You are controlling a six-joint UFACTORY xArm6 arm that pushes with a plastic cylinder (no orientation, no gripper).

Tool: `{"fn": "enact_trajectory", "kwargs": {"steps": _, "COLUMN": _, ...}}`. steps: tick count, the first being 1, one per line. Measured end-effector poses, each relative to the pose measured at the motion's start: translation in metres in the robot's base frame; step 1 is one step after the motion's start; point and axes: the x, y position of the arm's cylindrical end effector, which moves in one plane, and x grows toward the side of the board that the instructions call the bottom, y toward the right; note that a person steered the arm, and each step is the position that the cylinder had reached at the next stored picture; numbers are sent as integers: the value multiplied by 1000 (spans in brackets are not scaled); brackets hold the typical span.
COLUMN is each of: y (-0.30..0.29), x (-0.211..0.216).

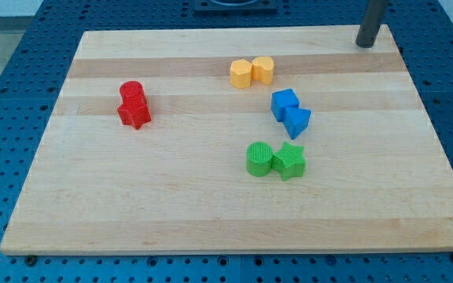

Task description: Place the blue cube on the top left of the board

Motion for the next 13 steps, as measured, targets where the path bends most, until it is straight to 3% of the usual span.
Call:
{"fn": "enact_trajectory", "kwargs": {"steps": 2, "y": -11, "x": 15}}
{"fn": "enact_trajectory", "kwargs": {"steps": 4, "y": -81, "x": 24}}
{"fn": "enact_trajectory", "kwargs": {"steps": 6, "y": -115, "x": 107}}
{"fn": "enact_trajectory", "kwargs": {"steps": 8, "y": -125, "x": 155}}
{"fn": "enact_trajectory", "kwargs": {"steps": 13, "y": -283, "x": 174}}
